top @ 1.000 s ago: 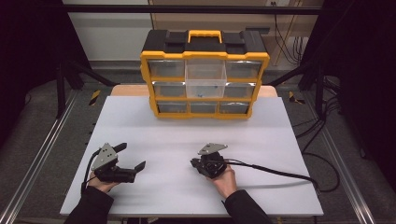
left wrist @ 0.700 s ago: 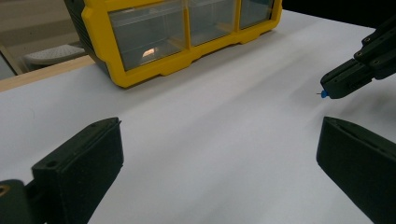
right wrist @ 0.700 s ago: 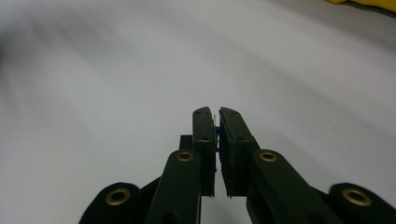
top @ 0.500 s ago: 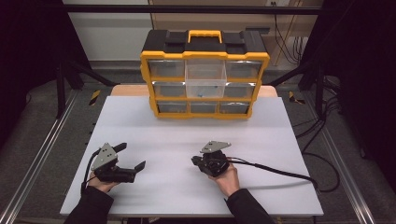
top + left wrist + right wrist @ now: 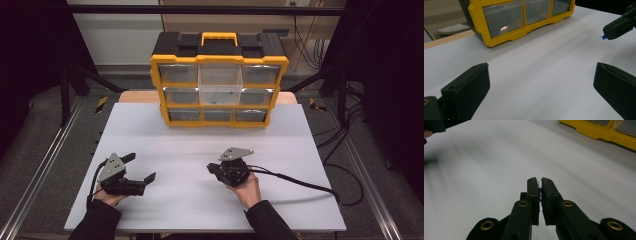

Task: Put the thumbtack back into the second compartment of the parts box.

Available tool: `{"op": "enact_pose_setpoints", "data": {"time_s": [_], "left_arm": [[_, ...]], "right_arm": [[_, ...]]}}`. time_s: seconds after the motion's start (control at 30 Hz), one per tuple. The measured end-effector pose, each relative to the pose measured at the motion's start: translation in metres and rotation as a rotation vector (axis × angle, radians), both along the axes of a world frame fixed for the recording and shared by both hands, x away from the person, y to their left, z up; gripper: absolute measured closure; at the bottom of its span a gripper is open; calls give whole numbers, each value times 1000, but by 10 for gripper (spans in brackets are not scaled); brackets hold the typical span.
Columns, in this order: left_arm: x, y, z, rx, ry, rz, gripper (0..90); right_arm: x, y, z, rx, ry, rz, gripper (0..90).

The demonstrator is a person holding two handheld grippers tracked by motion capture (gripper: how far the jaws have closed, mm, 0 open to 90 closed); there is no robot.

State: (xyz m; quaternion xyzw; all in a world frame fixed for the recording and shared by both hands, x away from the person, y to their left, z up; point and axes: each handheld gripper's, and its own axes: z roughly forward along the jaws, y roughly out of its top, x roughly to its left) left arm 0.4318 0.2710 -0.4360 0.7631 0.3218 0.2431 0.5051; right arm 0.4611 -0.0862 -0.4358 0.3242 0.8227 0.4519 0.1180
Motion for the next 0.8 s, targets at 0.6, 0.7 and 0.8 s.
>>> {"op": "enact_pose_setpoints", "data": {"time_s": [0.6,0.7,0.8], "left_arm": [[0,1,0,0,-1,0,3],[0,1,0,-1,0,1,3],[0,1,0,-2,1,1,3]], "right_arm": [[3,-19,32,66,-59,-22,857],[5,-25,39,79,-76,-24,857],[6,-29,47,93,-90,-32,856]]}}
